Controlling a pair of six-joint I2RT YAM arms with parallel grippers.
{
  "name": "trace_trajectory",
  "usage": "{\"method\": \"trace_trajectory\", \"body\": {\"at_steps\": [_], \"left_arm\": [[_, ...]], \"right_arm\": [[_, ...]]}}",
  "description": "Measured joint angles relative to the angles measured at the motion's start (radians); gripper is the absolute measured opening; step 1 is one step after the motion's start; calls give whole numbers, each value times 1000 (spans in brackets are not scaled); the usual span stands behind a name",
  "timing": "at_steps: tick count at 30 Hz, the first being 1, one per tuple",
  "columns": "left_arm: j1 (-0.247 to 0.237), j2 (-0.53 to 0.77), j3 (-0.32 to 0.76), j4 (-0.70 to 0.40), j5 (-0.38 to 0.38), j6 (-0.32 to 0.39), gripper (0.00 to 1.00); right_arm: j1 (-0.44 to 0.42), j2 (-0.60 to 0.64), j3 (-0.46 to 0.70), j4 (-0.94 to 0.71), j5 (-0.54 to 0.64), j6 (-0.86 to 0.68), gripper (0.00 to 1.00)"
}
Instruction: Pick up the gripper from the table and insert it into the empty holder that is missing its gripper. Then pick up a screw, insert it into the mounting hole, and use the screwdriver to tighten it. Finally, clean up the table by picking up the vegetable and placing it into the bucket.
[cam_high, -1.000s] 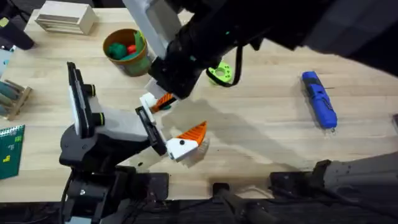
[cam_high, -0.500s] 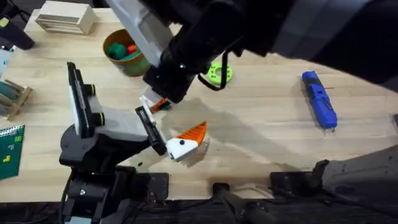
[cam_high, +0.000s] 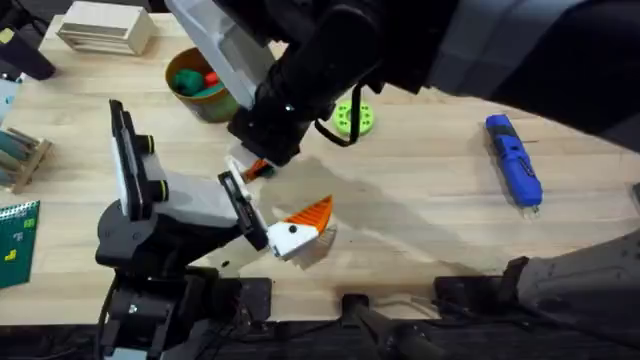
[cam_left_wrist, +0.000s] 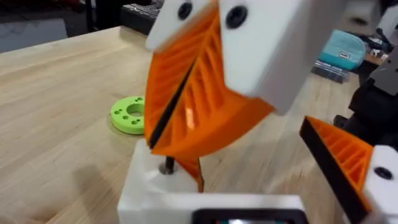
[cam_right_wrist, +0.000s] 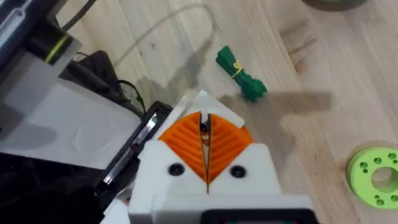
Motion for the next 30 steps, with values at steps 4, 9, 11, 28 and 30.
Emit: {"method": "trace_trajectory", "body": {"at_steps": [4, 9, 11, 28, 30], "left_arm": [[0, 0, 0, 0, 0, 0, 987], [0, 0, 0, 0, 0, 0, 987], [0, 0, 0, 0, 0, 0, 987], [0, -1, 0, 0, 0, 2, 987], [0, -1, 0, 0, 0, 2, 987]], "right_arm": [[0, 0, 0, 0, 15, 0, 7], [1, 0, 0, -2, 22, 0, 7], [1, 0, 0, -1, 23, 0, 7], [3, 0, 0, -13, 49, 0, 7], [3, 0, 0, -14, 48, 0, 7]]}}
